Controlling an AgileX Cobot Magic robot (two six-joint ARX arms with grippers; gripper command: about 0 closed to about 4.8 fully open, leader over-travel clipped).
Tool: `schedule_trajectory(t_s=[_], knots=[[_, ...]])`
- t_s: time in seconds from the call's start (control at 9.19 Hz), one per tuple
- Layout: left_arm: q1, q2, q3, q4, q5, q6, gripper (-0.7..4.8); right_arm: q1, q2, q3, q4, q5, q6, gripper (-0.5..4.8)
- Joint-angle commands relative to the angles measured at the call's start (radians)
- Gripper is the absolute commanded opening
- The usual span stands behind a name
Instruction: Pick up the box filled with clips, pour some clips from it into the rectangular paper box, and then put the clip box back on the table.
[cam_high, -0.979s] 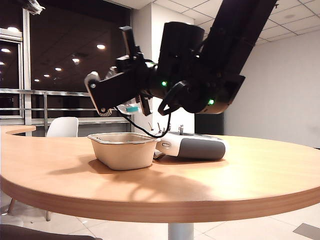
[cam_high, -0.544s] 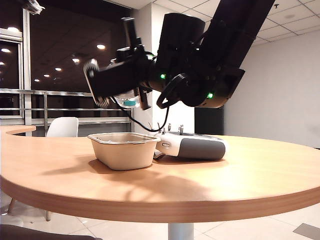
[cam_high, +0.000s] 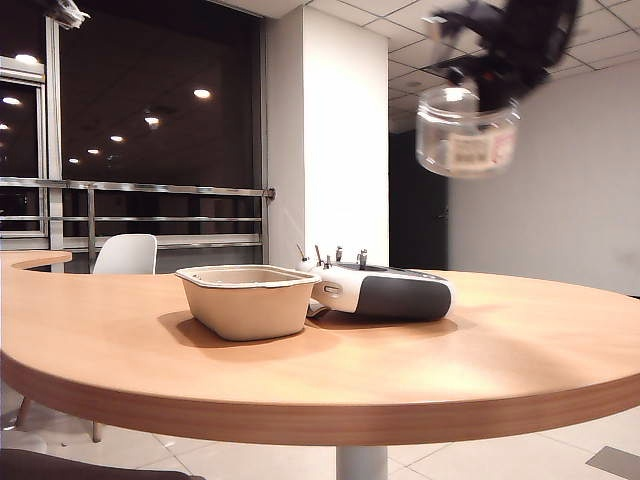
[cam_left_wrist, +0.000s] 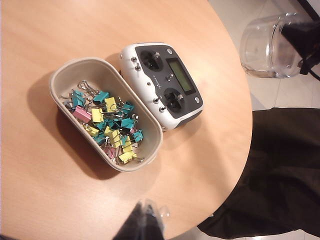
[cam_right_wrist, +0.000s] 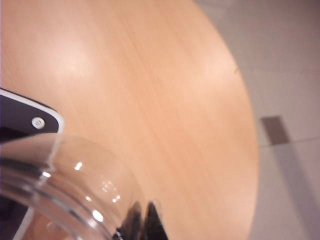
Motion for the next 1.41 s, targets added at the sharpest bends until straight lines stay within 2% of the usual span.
schedule_trajectory(t_s=[0.11, 0.22, 0.33, 0.44, 0.54, 0.76, 0.87, 1.09, 1.41], knots=[[0.001, -0.003, 0.005, 0.01, 0.001, 0.003, -0.05, -0.092, 0.165, 0.006, -0.008, -0.047, 0.054, -0.02], [0.001, -0.003, 0.005, 0.01, 0.001, 0.003, -0.05, -0.101, 0.254, 0.006, 0.021, 0.013, 0.098, -0.02], [0.001, -0.003, 0.005, 0.01, 0.001, 0.003, -0.05, -0.103, 0.27, 0.006, 0.033, 0.013, 0.109, -0.02], [0.001, -0.003, 0.005, 0.011, 0.001, 0.003, -0.05, -0.124, 0.316, 0.005, 0.065, -0.034, 0.139, 0.0], [0.001, -0.003, 0.005, 0.011, 0.001, 0.003, -0.05, -0.129, 0.319, 0.006, 0.059, -0.036, 0.156, 1.9], [0.001, -0.003, 0.005, 0.014, 0.001, 0.003, -0.05, -0.128, 0.319, 0.022, 0.043, -0.035, 0.156, 1.89], [0.001, -0.003, 0.005, 0.024, -0.006, 0.005, -0.05, -0.126, 0.251, 0.15, -0.016, -0.036, 0.156, 1.29], [0.001, -0.009, 0.005, 0.059, -0.007, 0.005, -0.05, -0.126, 0.16, 0.167, -0.018, -0.036, 0.154, -0.03], [0.001, -0.052, 0.006, 0.086, -0.077, 0.005, -0.05, -0.126, 0.005, 0.166, -0.181, -0.037, 0.175, -0.03]])
